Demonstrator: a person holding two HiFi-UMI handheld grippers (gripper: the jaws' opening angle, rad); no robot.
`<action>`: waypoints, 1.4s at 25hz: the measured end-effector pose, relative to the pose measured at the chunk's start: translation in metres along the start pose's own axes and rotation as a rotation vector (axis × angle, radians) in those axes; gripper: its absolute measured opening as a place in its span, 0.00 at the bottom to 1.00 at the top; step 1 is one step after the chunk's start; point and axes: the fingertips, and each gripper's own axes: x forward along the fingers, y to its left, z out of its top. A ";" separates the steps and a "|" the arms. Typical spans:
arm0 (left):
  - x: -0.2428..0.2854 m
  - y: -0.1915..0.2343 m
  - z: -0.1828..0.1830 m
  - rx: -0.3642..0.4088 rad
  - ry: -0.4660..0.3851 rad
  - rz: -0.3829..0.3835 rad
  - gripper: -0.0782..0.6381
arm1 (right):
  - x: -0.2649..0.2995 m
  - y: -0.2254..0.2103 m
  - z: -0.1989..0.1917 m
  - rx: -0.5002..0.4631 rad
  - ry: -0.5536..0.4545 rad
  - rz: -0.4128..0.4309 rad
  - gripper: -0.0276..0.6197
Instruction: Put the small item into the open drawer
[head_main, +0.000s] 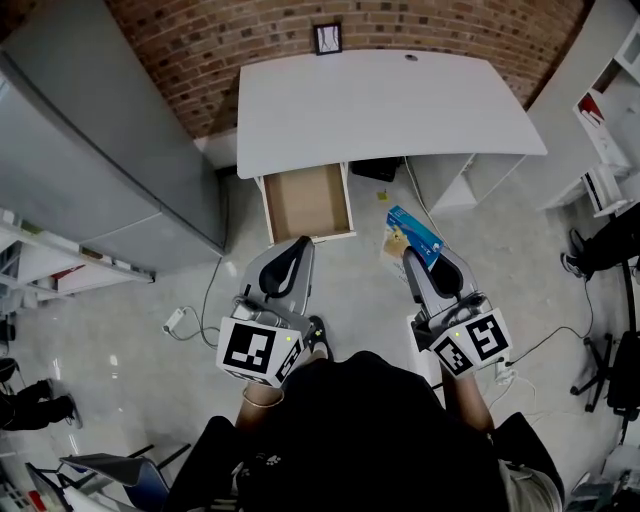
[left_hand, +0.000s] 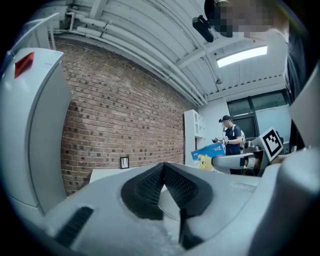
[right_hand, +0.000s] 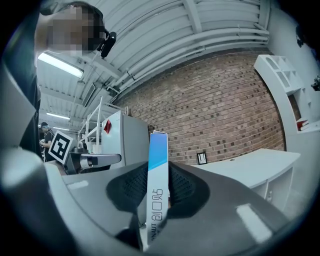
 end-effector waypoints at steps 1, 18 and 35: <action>0.002 0.006 -0.001 -0.004 -0.002 0.002 0.10 | 0.007 0.000 0.000 -0.002 0.003 0.002 0.18; 0.035 0.076 -0.005 -0.012 0.011 -0.060 0.10 | 0.108 0.012 -0.003 -0.014 0.050 0.046 0.18; 0.028 0.148 -0.005 -0.008 -0.025 -0.085 0.10 | 0.166 0.029 -0.010 -0.061 0.057 0.008 0.18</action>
